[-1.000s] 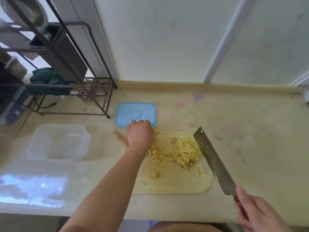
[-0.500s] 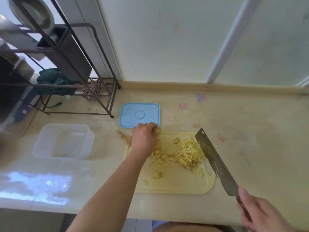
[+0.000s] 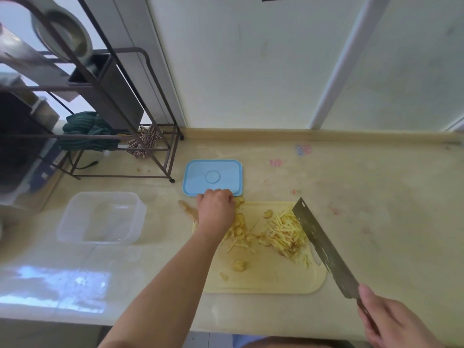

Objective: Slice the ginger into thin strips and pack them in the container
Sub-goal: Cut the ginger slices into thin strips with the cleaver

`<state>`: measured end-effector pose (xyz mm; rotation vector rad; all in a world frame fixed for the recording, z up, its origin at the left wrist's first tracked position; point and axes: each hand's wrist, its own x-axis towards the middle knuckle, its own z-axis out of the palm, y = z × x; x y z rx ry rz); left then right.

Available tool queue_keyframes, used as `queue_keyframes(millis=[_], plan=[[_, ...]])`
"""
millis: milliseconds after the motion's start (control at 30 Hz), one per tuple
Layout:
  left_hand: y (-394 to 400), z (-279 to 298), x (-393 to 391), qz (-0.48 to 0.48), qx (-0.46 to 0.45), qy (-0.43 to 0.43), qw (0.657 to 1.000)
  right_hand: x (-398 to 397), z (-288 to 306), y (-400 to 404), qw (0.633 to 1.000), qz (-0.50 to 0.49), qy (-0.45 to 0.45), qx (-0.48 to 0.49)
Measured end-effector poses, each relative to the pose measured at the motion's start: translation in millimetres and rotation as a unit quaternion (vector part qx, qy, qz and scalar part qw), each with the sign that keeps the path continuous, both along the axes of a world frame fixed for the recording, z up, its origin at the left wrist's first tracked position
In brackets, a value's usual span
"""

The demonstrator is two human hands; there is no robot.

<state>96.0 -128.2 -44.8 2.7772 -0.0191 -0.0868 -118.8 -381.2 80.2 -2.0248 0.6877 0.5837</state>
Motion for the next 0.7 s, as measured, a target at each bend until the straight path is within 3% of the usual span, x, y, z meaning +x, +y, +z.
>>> queue_keyframes(millis=[200,333,467,567,700], plan=[[-15,6,4,0.092,-0.096,0.061,0.989,-5,-3,1,0.999,-0.053,-0.009,-0.006],[-21,9,5,0.039,-0.076,0.098,0.992,-8,-6,1,0.998,-0.051,-0.021,-0.030],[-15,19,-5,-0.035,-0.050,0.063,0.996,-7,-7,-3,0.998,-0.042,-0.024,-0.051],[15,31,-23,0.022,-0.104,0.061,0.992,-5,-6,-4,0.998,-0.030,-0.028,-0.041],[58,37,-68,0.058,-0.200,0.170,0.963,-7,-7,-5,0.996,-0.073,-0.037,-0.018]])
